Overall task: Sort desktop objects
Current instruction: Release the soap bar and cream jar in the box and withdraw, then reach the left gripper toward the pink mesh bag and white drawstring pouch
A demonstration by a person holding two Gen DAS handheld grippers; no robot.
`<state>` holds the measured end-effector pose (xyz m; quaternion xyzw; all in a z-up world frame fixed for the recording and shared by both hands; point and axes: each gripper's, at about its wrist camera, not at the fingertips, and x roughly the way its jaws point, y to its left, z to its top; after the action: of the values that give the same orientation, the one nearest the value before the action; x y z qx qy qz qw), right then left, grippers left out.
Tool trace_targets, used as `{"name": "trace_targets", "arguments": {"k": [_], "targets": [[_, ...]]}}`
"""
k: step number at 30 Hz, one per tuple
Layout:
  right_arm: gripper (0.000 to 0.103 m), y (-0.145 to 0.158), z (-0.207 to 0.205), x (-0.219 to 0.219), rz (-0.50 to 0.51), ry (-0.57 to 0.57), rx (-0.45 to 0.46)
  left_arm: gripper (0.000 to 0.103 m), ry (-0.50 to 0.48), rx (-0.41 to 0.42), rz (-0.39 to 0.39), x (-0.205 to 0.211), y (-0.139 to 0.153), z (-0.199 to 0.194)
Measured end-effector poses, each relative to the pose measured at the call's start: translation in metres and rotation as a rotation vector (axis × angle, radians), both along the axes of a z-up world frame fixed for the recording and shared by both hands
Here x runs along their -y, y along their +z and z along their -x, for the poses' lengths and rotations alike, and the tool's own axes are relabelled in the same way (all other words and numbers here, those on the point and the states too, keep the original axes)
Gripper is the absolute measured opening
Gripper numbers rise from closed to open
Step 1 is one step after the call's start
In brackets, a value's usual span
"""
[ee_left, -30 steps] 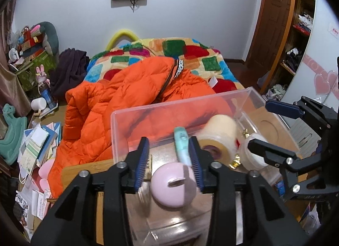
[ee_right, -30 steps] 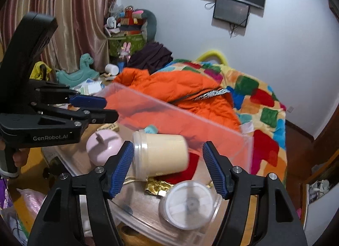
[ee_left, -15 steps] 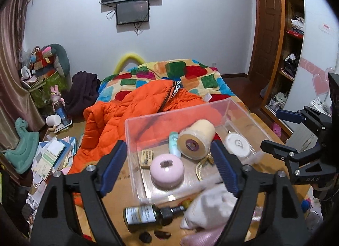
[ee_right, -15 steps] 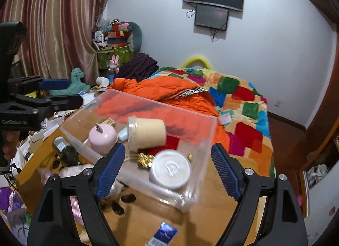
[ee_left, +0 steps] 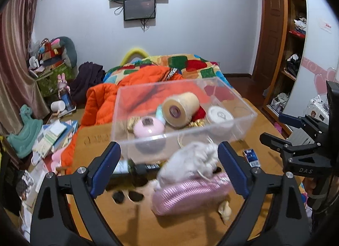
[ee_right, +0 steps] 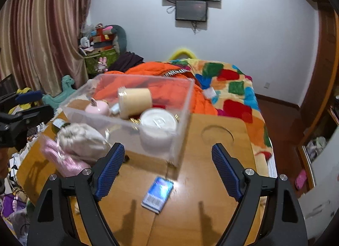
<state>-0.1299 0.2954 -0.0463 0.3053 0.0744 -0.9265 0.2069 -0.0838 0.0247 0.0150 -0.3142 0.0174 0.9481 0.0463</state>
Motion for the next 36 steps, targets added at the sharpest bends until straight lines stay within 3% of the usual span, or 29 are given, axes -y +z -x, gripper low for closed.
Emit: {"name": "trace_targets", "arguments": {"k": [12,23,32,36], "targets": [[0.082,-0.029,-0.016,-0.021,0.056,-0.015,0.057,0.097,0.019,0.04,-0.03,-0.021,-0.028,-0.021],[0.082,-0.052,-0.018,-0.014,0.033,0.005,0.093,0.101,0.025,0.053,0.022,-0.029,-0.057,-0.029],[0.082,-0.057,-0.017,-0.008,0.036,0.029,0.126,0.101,-0.034,0.081,-0.138,0.019,-0.057,-0.029],[0.082,-0.06,-0.015,-0.005,0.055,0.033,0.152,0.101,-0.051,0.098,-0.168,0.03,-0.061,-0.019]]}}
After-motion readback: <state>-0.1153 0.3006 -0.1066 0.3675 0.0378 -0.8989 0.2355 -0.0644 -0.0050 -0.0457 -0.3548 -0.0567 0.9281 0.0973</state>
